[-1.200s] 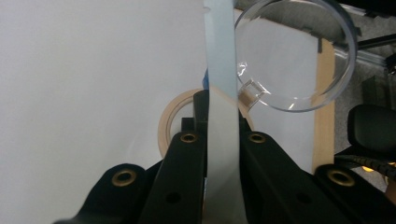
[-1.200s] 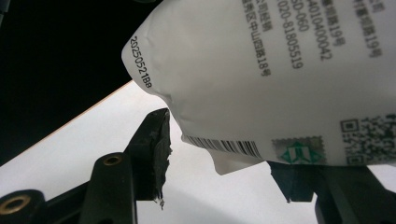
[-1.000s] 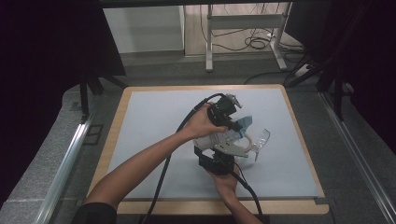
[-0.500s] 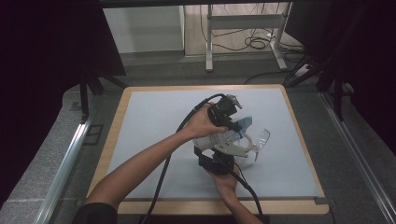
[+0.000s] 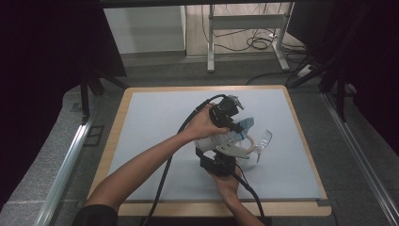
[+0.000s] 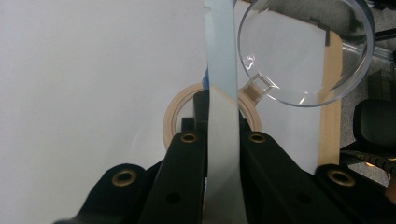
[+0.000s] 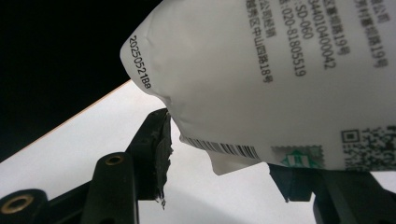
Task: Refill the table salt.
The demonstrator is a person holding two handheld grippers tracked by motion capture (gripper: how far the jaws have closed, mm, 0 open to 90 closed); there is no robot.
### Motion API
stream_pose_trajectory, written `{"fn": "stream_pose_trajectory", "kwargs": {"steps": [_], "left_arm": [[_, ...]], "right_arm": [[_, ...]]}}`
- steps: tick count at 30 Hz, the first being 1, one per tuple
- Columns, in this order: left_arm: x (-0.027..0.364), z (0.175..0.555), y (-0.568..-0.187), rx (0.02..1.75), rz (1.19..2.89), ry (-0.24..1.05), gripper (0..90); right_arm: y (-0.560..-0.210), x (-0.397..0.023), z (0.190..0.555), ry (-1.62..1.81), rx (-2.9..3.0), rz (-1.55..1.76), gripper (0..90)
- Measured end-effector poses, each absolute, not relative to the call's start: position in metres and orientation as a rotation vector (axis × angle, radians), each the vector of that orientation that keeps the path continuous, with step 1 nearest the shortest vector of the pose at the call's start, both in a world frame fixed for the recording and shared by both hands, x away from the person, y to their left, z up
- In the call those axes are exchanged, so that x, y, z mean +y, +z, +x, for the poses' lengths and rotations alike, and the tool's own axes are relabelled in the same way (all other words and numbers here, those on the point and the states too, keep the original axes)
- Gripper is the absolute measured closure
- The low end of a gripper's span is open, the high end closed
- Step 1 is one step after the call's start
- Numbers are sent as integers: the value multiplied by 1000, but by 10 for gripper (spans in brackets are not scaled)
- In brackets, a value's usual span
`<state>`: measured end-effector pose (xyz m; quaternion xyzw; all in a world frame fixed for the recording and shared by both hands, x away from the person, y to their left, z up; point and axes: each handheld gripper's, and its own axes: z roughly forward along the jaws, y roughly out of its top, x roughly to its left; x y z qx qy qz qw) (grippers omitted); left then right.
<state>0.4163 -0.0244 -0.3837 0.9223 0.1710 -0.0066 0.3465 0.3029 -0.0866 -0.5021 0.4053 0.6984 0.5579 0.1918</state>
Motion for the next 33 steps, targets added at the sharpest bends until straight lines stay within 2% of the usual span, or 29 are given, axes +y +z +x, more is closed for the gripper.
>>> {"fn": "stream_pose_trajectory", "kwargs": {"steps": [33], "left_arm": [[-34,418,-378,425,2447,-2,900]], "right_arm": [[-492,-87,304,1591,1931,1168,450]]}}
